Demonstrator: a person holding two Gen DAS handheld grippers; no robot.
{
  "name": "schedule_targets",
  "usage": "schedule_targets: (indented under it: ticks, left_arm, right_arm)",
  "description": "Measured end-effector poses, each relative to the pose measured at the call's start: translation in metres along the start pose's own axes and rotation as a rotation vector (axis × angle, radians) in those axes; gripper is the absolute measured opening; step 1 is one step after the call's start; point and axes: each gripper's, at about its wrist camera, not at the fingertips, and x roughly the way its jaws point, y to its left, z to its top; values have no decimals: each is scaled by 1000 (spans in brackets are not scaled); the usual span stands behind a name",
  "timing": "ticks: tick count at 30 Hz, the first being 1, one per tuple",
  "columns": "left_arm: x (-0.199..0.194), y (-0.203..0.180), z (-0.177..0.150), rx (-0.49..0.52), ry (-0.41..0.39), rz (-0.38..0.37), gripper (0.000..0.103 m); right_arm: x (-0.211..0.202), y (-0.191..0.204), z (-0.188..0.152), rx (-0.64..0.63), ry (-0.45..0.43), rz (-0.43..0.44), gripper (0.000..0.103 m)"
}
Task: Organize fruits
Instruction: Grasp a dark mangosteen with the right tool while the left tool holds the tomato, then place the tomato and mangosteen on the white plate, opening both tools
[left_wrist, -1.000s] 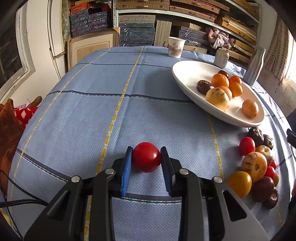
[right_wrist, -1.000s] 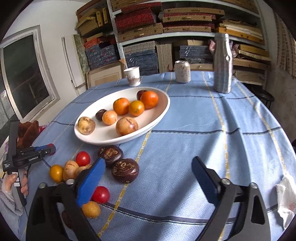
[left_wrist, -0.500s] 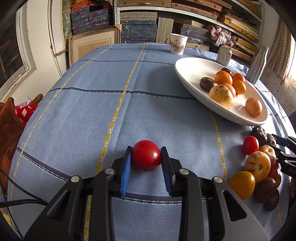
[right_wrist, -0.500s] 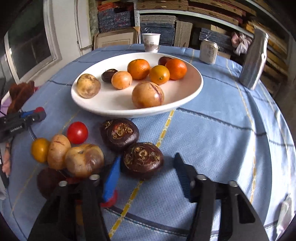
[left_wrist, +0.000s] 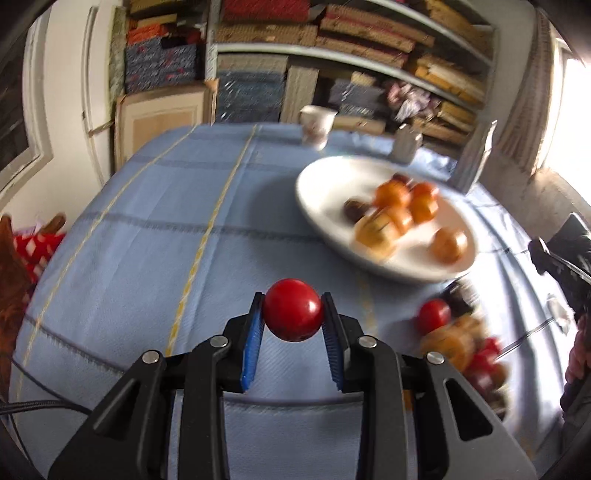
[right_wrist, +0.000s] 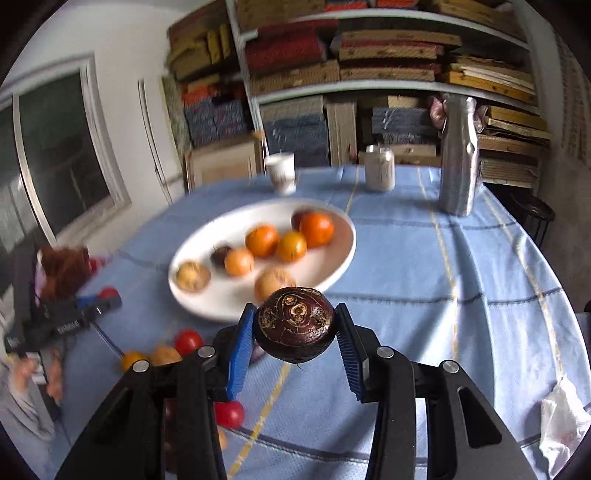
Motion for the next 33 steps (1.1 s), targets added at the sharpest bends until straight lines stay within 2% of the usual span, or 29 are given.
schedule_targets:
  ticks: [4, 7, 9, 13, 19, 20, 21, 22, 24, 29, 31, 33]
  left_arm:
    - [-1, -25, 48, 53, -39, 10, 30]
    - [17, -43, 80, 65, -50, 14, 30]
    - [35, -52, 88, 60, -44, 21, 30]
    - [76, -50, 90, 18, 8, 14, 30]
    - [112, -43, 84, 20, 66, 19, 30]
    - [115, -42, 84, 21, 72, 16, 30]
    - [118, -43, 82, 27, 77, 21, 33]
    - [119, -44, 80, 36, 84, 26, 39]
    - [117, -46, 79, 45, 72, 26, 51]
    - [91, -51, 78, 71, 14, 51, 66]
    - [75, -51, 76, 79, -17, 62, 72]
    - [56, -48, 71, 72, -52, 68, 84]
  right_arm:
    - [-10, 7, 53, -15, -49, 6, 44]
    - [11, 17, 79, -15, -49, 14, 44]
    - [31, 21, 81, 0, -37, 26, 44]
    - [84, 26, 63, 52, 33, 80, 44]
    - [121, 43, 45, -40, 108, 58, 45]
    - [124, 43, 44, -41, 112, 59, 51]
    - [124, 43, 44, -39, 112, 61, 61]
    - [122, 41, 44, -28, 101, 55, 64]
    - [117, 37, 46, -15, 84, 51, 65]
    - [77, 30, 52, 22, 0, 76, 66]
    - [54, 30, 54, 26, -52, 84, 76]
    - [31, 31, 56, 17, -114, 76, 86]
